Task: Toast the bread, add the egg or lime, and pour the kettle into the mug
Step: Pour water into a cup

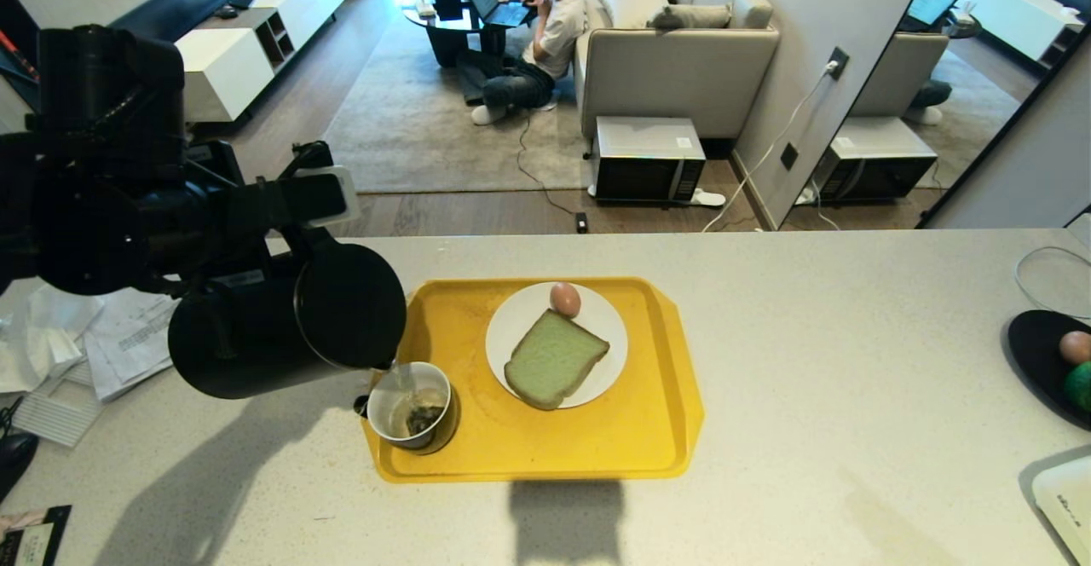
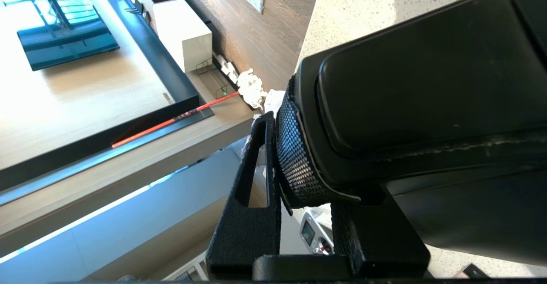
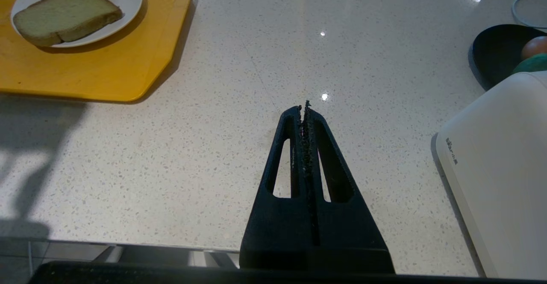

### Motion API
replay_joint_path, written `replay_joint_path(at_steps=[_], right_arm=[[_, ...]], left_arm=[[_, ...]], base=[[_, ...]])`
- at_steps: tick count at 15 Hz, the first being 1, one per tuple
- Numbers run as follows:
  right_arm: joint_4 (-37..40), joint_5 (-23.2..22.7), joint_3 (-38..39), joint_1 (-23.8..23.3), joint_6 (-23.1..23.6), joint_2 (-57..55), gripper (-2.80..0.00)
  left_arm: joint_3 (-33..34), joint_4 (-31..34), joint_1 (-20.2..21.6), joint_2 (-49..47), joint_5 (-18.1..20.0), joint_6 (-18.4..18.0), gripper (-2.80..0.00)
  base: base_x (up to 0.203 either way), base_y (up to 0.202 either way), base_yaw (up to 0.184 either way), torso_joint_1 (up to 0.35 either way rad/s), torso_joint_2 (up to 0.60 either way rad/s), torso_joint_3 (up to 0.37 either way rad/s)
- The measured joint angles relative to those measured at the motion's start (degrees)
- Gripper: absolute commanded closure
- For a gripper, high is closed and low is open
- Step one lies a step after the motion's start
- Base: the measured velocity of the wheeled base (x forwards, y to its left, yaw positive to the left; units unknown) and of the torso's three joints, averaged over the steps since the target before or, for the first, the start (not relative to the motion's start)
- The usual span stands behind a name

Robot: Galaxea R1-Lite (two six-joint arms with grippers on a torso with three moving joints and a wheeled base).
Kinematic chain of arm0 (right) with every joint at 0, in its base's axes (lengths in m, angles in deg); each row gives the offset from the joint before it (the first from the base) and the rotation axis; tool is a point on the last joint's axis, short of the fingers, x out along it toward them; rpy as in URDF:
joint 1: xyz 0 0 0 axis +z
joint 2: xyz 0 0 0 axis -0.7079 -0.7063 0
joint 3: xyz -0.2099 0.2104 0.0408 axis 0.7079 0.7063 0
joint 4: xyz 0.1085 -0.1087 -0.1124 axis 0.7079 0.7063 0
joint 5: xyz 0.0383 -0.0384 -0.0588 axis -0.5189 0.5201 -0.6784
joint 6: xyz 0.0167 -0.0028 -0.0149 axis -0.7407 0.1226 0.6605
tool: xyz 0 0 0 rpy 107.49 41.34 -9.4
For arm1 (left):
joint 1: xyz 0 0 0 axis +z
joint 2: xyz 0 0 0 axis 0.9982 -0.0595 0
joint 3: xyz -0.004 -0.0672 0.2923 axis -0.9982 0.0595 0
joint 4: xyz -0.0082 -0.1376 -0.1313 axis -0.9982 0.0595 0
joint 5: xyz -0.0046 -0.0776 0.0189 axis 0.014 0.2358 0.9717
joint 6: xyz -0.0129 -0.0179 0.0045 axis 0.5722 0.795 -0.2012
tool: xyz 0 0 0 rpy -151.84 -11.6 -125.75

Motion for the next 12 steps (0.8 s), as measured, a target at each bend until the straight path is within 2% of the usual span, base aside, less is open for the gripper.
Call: replay_joint_path(at_steps=[12], right_arm=[[0.0, 0.0, 0.0, 0.0, 0.01, 0.0, 0.0]], left_arm=[[0.22, -0.07, -0.33, 0.37, 0.24, 0.67, 0.0]], base=[[0.0, 0.0, 0.0, 0.0, 0.0, 0.0]])
